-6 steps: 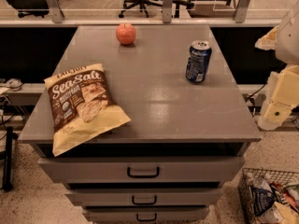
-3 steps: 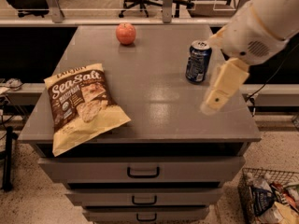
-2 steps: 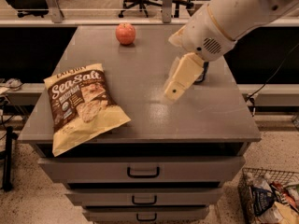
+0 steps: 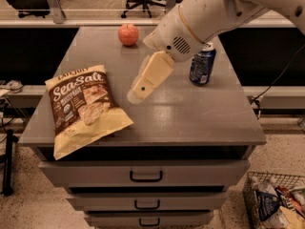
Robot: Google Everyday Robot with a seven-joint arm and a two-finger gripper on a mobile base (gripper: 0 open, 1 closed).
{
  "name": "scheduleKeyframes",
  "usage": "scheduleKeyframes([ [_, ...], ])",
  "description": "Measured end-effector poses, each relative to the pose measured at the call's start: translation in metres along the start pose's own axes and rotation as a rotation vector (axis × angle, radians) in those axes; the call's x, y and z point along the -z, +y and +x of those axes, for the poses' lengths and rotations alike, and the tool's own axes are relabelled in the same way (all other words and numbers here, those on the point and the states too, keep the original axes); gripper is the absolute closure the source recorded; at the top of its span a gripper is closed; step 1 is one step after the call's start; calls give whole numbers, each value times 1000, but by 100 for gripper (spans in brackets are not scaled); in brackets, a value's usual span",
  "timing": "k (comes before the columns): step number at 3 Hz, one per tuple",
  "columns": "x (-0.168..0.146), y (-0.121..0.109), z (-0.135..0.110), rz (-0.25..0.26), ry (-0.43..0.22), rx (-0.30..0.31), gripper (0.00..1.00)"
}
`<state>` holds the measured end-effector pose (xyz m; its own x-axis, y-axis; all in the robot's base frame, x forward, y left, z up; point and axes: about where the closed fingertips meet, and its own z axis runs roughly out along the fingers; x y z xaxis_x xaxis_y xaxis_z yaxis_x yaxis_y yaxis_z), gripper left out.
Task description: Move brown chip bag near apple
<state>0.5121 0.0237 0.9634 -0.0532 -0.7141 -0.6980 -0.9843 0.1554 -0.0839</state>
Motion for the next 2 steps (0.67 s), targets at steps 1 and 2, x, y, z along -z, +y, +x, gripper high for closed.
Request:
scheduleKeyframes([
  [1,-22,3,-9,-20,-10,1,0],
  [2,-60,5,-18,-42,1,-9,0],
])
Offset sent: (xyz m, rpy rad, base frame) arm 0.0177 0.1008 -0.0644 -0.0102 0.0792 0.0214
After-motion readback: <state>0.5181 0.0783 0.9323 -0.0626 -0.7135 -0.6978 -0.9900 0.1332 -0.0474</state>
